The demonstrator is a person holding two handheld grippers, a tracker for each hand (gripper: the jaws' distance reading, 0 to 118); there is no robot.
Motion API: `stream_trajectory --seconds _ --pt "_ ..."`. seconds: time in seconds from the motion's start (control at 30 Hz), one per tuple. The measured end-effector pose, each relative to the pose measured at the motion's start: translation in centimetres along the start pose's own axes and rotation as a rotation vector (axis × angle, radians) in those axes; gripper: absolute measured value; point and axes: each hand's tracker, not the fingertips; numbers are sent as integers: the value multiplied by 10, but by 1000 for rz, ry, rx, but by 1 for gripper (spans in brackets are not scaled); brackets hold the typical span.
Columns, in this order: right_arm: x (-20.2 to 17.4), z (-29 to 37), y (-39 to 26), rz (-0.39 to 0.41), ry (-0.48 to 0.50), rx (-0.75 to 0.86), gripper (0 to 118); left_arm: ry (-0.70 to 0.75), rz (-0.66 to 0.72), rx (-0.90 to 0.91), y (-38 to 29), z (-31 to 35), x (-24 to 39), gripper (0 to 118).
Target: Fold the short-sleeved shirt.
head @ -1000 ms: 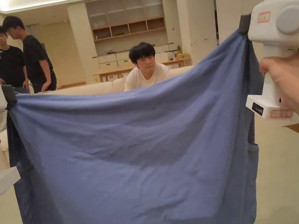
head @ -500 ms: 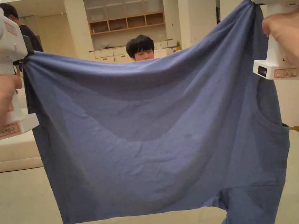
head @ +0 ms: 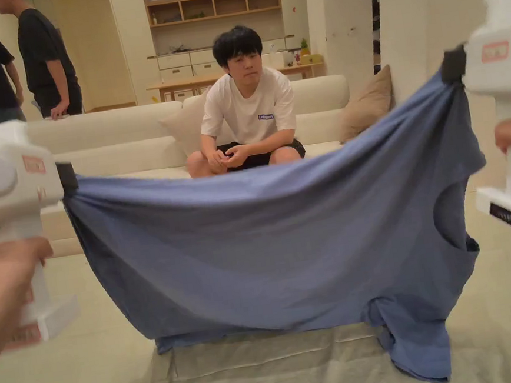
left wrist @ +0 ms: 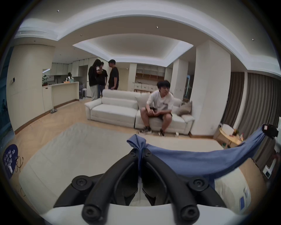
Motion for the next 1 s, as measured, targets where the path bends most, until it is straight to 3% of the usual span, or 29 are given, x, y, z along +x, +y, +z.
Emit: stream_trajectory --seconds 0.03,0.13,0.17,0.27,0.47,0.53,0.63,0.73,0.9,0.97,1.0 --pt "2 16 -15 33 12 -59 2 -5 -21 -52 -16 11 -2 1" --pt "6 69 -70 13 58 -130 2 -47 -123 -104 -77 56 -8 1" --pt "4 89 -88 44 59 -135 2 -27 -163 -118 -98 71 -7 1" --pt "3 145 -132 94 82 -203 2 -83 -124 -196 -149 112 -21 1" --pt "13 254 -207 23 67 -293 2 -79 -77 -250 -228 214 -33 1" --pt "22 281 -233 -37 83 -365 2 -81 -10 -277 -253 237 -45 1" --pt "34 310 -276 -15 65 -478 2 -65 66 -356 -296 258 -68 1" --pt "41 321 -318 -17 69 -629 3 0 -25 -478 -337 260 -78 1" --pt "55 312 -393 96 37 -838 3 17 29 -656 -395 244 -90 1" --pt "58 310 -407 96 30 -895 3 25 22 -694 -409 236 -93 3" --pt "60 308 -411 93 50 -929 3 18 34 -737 -415 233 -95 9"
